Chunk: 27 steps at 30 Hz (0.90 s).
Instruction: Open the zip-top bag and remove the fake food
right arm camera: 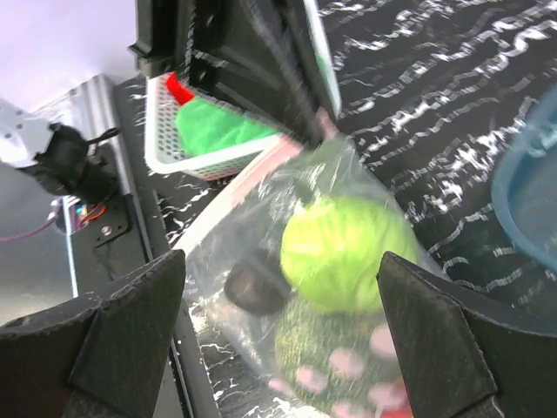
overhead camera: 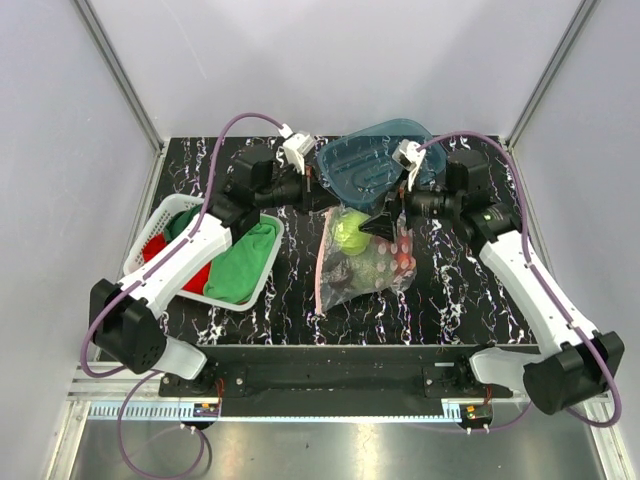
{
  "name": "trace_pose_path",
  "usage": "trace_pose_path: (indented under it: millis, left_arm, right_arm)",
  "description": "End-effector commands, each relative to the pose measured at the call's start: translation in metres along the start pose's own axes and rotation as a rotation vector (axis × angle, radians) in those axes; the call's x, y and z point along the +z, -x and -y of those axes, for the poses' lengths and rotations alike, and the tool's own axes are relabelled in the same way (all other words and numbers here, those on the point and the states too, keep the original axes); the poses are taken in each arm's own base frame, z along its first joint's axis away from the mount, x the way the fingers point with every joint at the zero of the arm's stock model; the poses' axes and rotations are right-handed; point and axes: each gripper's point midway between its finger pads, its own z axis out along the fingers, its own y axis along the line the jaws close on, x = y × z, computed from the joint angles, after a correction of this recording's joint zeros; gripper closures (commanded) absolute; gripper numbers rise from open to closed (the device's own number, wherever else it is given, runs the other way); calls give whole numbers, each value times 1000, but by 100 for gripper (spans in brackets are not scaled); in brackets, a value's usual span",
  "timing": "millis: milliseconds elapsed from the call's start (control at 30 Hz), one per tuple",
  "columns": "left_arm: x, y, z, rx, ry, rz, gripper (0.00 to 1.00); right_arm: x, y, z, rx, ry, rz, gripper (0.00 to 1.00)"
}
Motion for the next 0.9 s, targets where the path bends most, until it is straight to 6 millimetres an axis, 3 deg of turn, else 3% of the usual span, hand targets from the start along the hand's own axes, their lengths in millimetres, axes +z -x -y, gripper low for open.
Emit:
trace_pose_path:
  millis: [0, 67, 133, 267, 467, 667, 867]
  left_arm:
    - [-13, 20, 58, 107, -271, -6, 100]
    - [-15, 23, 63, 103, -297, -9, 100]
    - [-18, 29, 71, 106, -319, 5, 100]
    - [-23, 30, 79, 104, -334, 16, 100]
    - [-24, 27, 85, 102, -350, 20, 100]
    - [-22, 27, 87, 96, -346, 21, 100]
    - [-25, 30, 87, 80, -319, 40, 100]
  right_arm:
    - [8, 18, -11, -99, 193, 42, 0]
    - [11, 22, -15, -112, 254, 46, 0]
    - [20, 15, -9, -74, 288, 18, 6]
    - [29, 20, -4, -85, 346, 16, 20]
    - [34, 16, -8, -59, 437, 11, 22]
    - [35, 11, -16, -39, 492, 6, 44]
    - [37, 8, -22, -13, 542, 0, 73]
